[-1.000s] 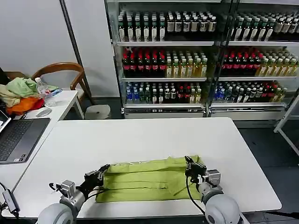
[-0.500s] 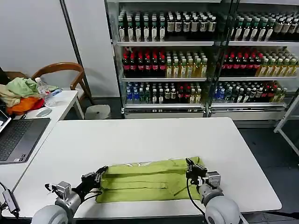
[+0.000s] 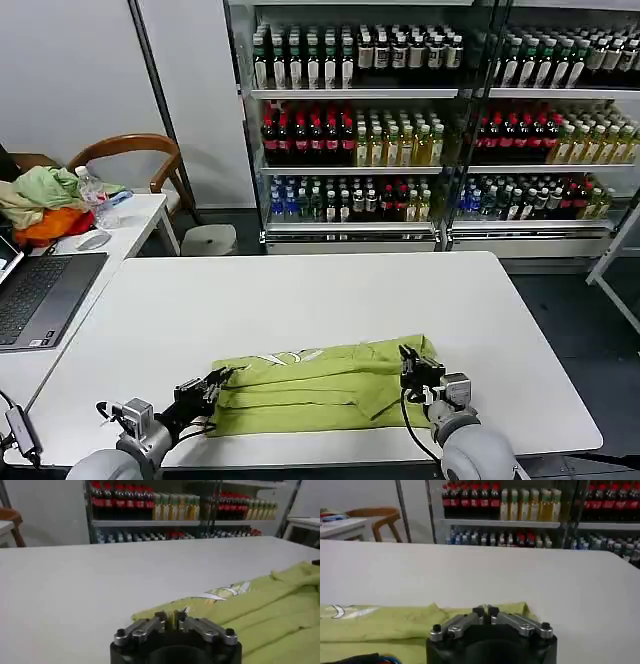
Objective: Fold and organize the clothes.
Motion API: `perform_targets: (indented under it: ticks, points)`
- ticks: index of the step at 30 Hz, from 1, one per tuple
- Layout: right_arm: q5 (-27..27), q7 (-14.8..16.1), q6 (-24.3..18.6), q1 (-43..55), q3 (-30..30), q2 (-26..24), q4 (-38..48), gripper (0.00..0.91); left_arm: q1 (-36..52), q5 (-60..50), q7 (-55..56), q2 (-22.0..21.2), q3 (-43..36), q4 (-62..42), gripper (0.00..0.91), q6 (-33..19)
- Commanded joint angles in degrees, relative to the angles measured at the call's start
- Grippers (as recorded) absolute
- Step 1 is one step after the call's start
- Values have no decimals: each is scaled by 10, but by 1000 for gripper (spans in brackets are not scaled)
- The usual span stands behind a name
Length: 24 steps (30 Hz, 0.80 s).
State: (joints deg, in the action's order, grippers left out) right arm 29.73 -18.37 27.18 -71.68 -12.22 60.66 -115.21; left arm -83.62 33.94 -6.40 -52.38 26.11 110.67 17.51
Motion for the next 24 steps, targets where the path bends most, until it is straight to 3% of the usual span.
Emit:
perform_targets:
  ticks: [1,7,13,17,23,24]
  points:
    - [-19,7,6,-29,-22,-6,-47,907,-16,-5,52,1,14,48,907,-5]
    - [-30,5,3,-81,-45,-2,-91,907,-14,45,269,-7,-55,96,907,8]
    - [-43,5,0,-103,-56,0,-105,907,-1,63,409,-42,-127,83,907,10]
    - [-44,3,-1,-105,-60,-2,-102,907,6,93,443,-45,-132,72,907,36]
    - [-52,4,-3,-106,-56,4,-96,907,6,101,469,-45,-133,75,907,33]
    - [-53,4,-3,-106,-55,5,-96,907,4,101,470,-45,-133,74,846,33]
